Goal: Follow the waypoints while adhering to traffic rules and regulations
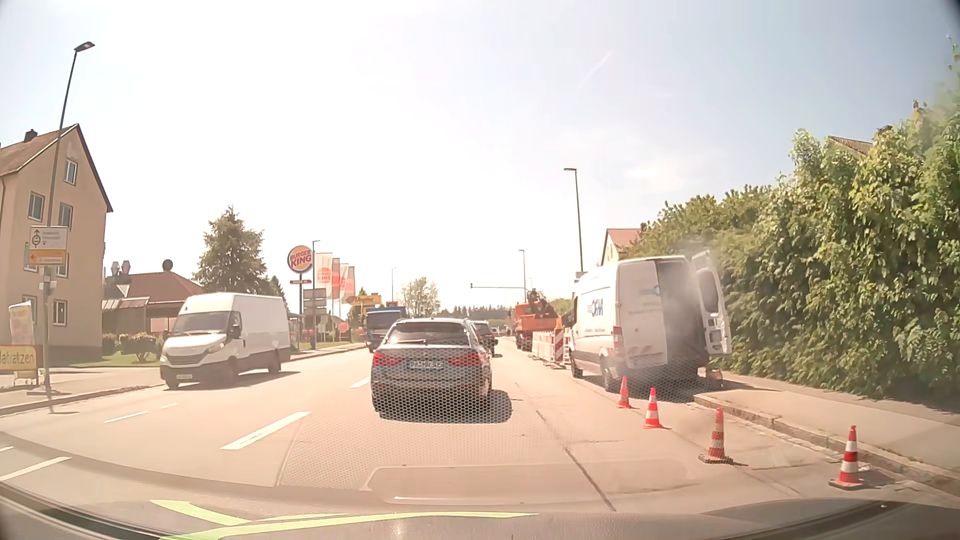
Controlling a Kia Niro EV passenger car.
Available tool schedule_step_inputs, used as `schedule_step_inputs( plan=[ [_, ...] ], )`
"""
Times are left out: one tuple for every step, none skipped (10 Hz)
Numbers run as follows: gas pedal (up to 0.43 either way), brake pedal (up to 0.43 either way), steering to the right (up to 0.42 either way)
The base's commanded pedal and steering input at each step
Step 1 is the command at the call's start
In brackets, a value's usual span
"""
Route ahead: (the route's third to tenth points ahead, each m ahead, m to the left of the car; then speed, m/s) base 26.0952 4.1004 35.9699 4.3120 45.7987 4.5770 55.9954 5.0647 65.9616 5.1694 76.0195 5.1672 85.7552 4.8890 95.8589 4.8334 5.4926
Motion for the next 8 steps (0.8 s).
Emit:
schedule_step_inputs(
  plan=[
    [0.260, 0.000, -0.005],
    [0.260, 0.000, -0.005],
    [0.260, 0.000, -0.005],
    [0.260, 0.000, -0.005],
    [0.260, 0.000, -0.005],
    [0.260, 0.000, -0.005],
    [0.260, 0.000, -0.005],
    [0.260, 0.000, -0.005]
  ],
)
